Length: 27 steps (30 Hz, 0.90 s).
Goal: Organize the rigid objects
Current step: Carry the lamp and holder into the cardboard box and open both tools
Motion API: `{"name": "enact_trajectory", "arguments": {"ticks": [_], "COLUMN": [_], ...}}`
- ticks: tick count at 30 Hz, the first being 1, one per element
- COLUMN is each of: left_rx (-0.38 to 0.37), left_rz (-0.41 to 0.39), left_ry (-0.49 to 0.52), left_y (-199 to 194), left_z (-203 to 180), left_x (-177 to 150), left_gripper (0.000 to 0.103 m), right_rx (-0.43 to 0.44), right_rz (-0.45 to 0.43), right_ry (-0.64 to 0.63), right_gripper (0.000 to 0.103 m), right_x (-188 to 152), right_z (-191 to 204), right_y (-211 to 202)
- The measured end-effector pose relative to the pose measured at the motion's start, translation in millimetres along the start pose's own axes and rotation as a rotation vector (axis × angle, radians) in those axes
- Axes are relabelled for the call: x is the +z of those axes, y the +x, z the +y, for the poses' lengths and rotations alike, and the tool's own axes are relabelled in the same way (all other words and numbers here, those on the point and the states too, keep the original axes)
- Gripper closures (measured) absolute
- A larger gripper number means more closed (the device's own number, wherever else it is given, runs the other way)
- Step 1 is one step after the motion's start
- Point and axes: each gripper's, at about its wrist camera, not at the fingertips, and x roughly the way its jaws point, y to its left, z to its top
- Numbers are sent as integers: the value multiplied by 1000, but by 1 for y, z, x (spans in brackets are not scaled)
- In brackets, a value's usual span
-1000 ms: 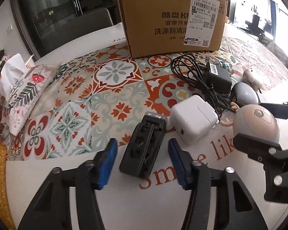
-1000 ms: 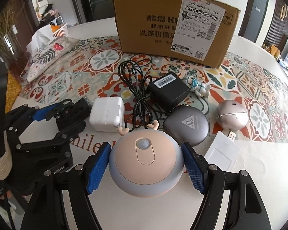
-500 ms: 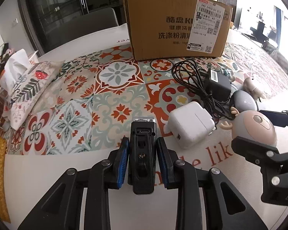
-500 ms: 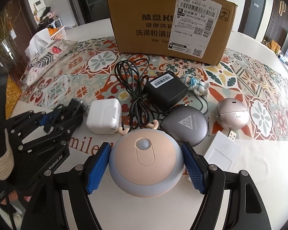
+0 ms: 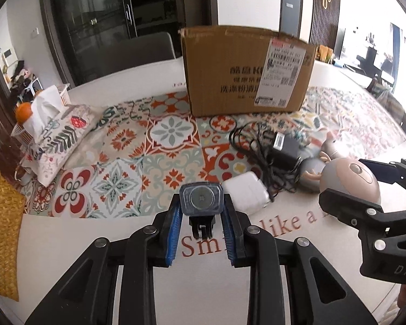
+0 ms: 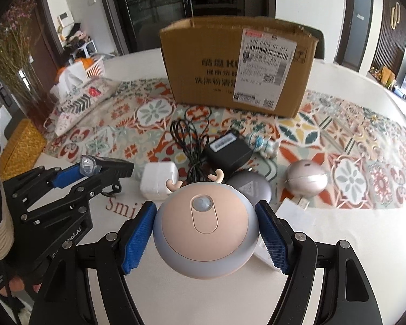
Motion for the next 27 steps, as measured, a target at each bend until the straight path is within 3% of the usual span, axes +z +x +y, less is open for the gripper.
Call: {"name": "enact_trajectory", "arguments": {"ticks": [15, 27], "left_rx": [-15, -42], "left_rz": [-146, -252], "left_ry": [3, 32], "left_y": [-55, -69], "left_z": [-11, -16], "left_x": [53, 106], "left_gripper": [75, 75], "right_rx": [-38, -62], "right_rz": [-198, -341], "right_ry": [9, 11], "right_gripper": [28, 28], "right_x": [36, 74], "right_z": [-13, -25], "right_y": [-68, -98]}}
